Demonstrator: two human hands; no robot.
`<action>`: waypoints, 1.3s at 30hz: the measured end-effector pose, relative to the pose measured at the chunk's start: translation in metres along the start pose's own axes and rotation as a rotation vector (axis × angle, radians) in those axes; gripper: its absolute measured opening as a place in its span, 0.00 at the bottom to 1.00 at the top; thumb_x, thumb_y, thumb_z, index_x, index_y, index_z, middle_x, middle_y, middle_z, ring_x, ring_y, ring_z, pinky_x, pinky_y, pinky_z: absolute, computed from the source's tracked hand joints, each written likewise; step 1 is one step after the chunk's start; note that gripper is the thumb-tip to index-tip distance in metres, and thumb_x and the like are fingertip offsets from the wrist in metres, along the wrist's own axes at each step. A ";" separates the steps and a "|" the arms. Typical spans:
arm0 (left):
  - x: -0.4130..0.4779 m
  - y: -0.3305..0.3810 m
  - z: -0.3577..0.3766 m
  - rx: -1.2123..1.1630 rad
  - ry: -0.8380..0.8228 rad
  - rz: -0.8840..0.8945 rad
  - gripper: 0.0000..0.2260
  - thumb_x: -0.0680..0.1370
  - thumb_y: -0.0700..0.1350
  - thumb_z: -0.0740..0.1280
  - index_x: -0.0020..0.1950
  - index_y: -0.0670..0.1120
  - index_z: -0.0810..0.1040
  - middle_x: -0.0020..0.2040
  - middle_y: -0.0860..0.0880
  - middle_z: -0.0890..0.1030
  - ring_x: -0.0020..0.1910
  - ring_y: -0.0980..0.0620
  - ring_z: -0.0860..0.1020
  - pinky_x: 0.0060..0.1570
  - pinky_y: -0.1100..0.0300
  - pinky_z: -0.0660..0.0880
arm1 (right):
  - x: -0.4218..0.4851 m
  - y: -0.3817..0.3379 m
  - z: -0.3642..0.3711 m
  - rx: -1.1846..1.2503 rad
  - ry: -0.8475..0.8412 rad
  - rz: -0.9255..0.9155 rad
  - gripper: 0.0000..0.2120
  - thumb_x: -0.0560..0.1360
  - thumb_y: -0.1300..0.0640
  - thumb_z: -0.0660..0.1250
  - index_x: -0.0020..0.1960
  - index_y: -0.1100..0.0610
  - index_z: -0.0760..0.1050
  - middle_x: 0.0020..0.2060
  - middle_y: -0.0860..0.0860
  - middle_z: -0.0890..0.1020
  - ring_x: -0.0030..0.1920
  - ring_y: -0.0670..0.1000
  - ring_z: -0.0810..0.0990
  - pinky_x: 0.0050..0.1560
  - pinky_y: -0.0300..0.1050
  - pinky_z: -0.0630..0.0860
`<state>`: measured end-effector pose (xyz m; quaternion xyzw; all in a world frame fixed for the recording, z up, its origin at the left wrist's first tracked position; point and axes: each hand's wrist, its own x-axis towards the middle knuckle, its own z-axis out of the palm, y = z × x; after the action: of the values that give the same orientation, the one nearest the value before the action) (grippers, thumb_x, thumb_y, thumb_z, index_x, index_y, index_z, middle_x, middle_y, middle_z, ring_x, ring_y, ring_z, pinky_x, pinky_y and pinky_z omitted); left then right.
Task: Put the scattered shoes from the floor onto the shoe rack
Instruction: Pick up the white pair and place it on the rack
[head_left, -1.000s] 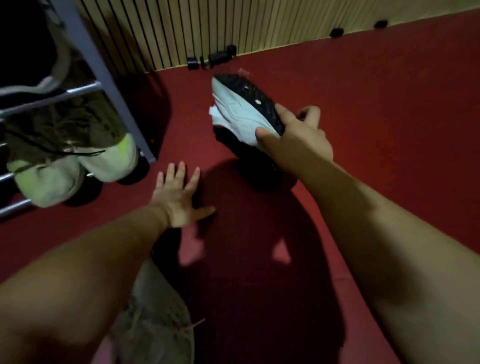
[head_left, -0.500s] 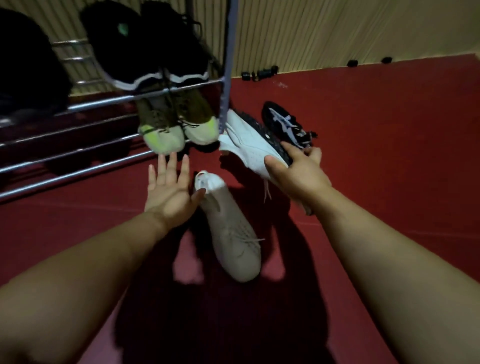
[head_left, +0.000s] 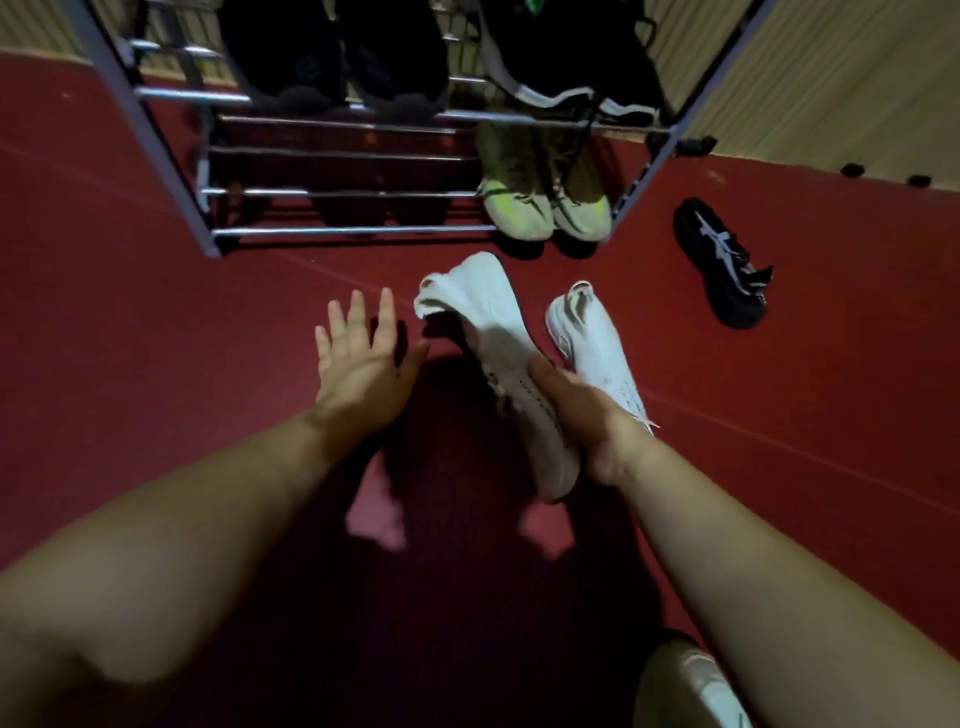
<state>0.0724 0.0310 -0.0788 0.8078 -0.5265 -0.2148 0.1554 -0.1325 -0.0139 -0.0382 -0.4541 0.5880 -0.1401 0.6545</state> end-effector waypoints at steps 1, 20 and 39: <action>0.000 -0.004 -0.004 -0.021 0.001 -0.009 0.30 0.81 0.58 0.50 0.78 0.50 0.41 0.78 0.42 0.41 0.75 0.42 0.37 0.73 0.47 0.37 | -0.002 0.004 0.010 0.151 -0.080 0.081 0.20 0.79 0.44 0.57 0.55 0.57 0.78 0.42 0.54 0.84 0.38 0.49 0.83 0.44 0.42 0.80; -0.082 0.001 0.060 0.006 -0.279 0.183 0.55 0.54 0.83 0.36 0.73 0.53 0.31 0.76 0.36 0.40 0.75 0.34 0.40 0.72 0.42 0.41 | 0.001 0.061 -0.020 -1.034 0.493 -0.053 0.38 0.72 0.42 0.67 0.75 0.45 0.52 0.74 0.55 0.51 0.75 0.59 0.48 0.71 0.58 0.52; -0.051 -0.007 0.071 0.364 -0.253 0.257 0.41 0.71 0.69 0.55 0.75 0.59 0.37 0.72 0.31 0.32 0.70 0.35 0.28 0.72 0.38 0.39 | 0.005 0.088 -0.032 -1.074 0.551 0.095 0.37 0.73 0.43 0.66 0.76 0.48 0.51 0.70 0.62 0.58 0.67 0.63 0.60 0.68 0.55 0.58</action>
<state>0.0235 0.0784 -0.1335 0.7156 -0.6701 -0.1942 -0.0337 -0.1911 0.0173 -0.1048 -0.6413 0.7440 0.0933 0.1629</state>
